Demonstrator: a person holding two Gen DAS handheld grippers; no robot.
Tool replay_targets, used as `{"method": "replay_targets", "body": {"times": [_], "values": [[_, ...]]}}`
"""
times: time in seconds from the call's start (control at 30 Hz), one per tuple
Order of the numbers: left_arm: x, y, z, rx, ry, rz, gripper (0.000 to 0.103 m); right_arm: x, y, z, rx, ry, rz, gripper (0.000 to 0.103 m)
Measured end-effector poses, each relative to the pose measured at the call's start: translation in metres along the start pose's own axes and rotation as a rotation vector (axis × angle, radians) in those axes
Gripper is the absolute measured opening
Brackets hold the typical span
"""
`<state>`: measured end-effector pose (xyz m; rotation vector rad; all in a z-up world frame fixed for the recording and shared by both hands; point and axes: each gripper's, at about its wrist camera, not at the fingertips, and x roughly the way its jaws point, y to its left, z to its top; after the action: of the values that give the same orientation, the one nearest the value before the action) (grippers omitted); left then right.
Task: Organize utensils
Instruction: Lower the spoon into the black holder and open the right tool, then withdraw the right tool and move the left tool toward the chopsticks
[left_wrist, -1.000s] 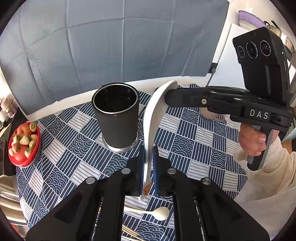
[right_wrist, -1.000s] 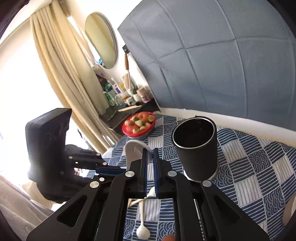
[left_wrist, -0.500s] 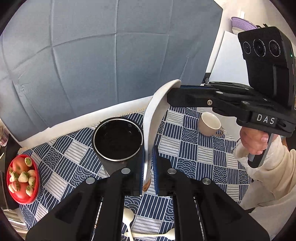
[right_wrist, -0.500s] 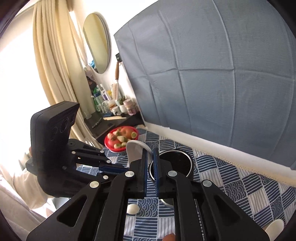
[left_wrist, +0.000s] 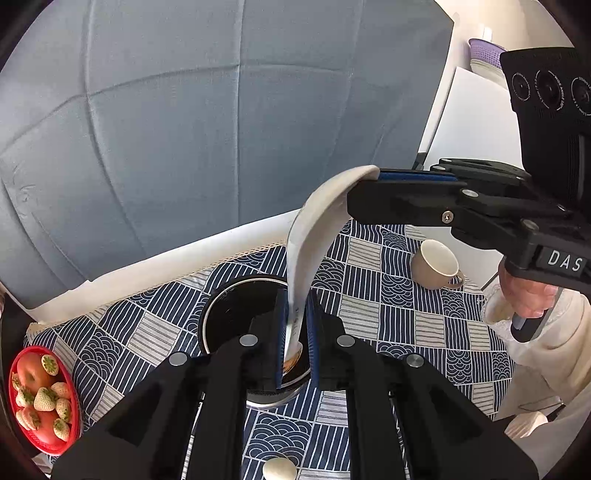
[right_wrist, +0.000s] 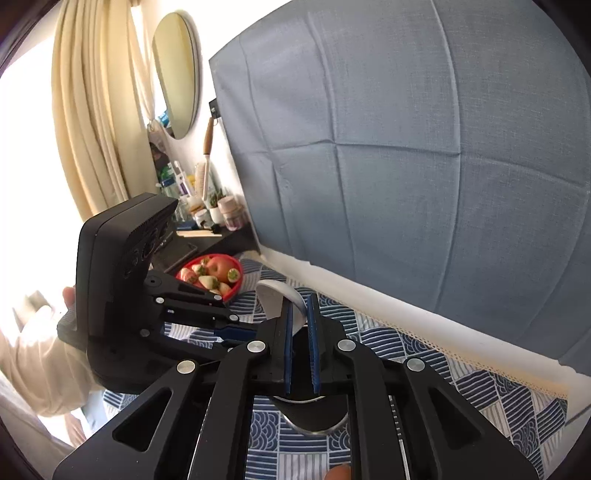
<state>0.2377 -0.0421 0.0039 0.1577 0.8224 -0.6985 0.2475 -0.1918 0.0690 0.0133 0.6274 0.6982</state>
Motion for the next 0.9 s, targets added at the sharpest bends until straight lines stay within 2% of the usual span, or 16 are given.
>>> {"method": "replay_targets", "body": {"times": [0.47, 0.53, 0.57, 0.6, 0.63, 0.73, 0.77, 0.9], "values": [[0.026, 0.018, -0.014, -0.029, 0.05, -0.027, 0.011, 0.038, -0.01, -0.013, 0.036, 0.076, 0.003, 0.008], [0.023, 0.014, -0.015, -0.014, 0.046, -0.019, 0.016, 0.041, -0.011, -0.014, 0.04, 0.082, -0.005, 0.011], [0.022, 0.013, -0.015, -0.012, 0.047, -0.019, 0.024, 0.042, -0.011, -0.014, 0.042, 0.083, -0.03, 0.024], [0.02, 0.013, -0.016, -0.017, 0.047, -0.015, 0.033, 0.042, -0.012, -0.015, 0.046, 0.086, -0.05, 0.053], [0.017, 0.014, -0.017, -0.027, 0.047, -0.009, 0.037, 0.042, -0.013, -0.015, 0.054, 0.084, -0.064, 0.067], [0.011, 0.016, -0.021, -0.052, 0.046, 0.021, 0.041, 0.035, -0.015, -0.017, 0.068, 0.067, -0.083, 0.078], [0.009, 0.016, -0.023, -0.054, 0.044, 0.041, 0.044, 0.034, -0.014, -0.017, 0.061, 0.068, -0.11, 0.085], [-0.003, 0.018, -0.034, -0.088, 0.041, 0.093, 0.057, 0.029, -0.012, -0.022, 0.047, 0.08, -0.137, 0.086]]}}
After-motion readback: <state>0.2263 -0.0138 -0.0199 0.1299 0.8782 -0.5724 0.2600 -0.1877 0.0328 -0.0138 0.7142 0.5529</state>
